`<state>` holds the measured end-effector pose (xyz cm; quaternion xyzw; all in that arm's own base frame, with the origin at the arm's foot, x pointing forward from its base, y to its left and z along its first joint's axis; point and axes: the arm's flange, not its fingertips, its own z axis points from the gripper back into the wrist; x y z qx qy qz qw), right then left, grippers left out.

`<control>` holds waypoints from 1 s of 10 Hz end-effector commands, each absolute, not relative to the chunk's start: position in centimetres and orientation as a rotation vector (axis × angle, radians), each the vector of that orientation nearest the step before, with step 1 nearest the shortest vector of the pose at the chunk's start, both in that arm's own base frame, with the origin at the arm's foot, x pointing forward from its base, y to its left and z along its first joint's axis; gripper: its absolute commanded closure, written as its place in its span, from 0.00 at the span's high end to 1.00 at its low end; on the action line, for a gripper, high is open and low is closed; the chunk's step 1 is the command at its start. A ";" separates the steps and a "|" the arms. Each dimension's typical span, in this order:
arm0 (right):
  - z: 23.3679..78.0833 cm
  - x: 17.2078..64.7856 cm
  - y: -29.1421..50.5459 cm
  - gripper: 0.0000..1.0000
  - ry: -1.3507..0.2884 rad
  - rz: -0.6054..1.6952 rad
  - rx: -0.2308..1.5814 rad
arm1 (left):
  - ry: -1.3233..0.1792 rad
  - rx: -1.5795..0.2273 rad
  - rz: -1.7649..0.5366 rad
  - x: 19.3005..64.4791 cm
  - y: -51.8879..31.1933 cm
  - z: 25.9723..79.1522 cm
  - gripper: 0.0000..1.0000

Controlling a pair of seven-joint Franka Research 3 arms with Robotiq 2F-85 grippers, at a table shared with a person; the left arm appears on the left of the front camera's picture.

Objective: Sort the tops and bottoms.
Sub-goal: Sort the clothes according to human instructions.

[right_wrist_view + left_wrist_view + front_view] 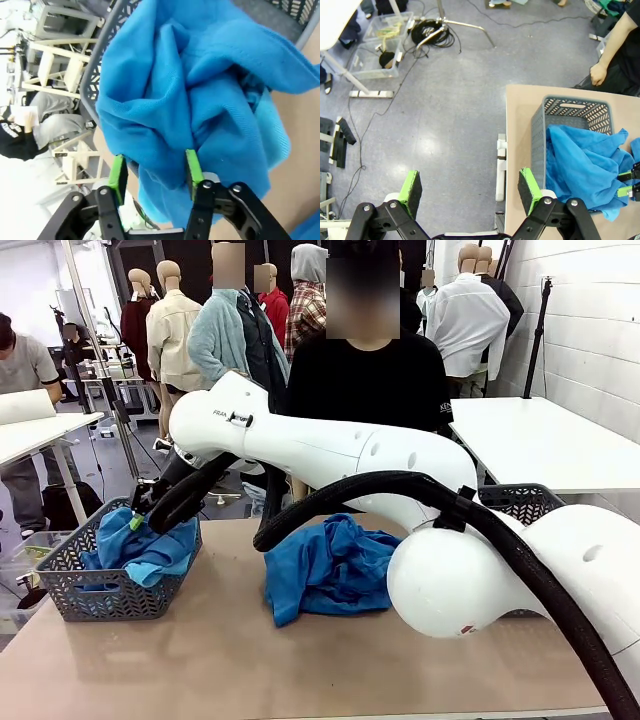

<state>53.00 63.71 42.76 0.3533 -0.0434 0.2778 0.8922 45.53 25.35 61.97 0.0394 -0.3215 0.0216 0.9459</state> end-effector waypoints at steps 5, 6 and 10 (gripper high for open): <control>52.7 58.5 71.0 1.00 -0.325 0.572 0.568 | -0.649 0.094 0.035 45.3 25.5 61.9 1.00; 54.2 57.3 70.3 1.00 -0.382 0.563 0.462 | -0.649 0.094 0.035 45.3 25.5 61.9 1.00; 60.7 52.5 66.6 1.00 -0.420 0.493 0.046 | -0.649 0.094 0.035 45.3 25.5 61.9 1.00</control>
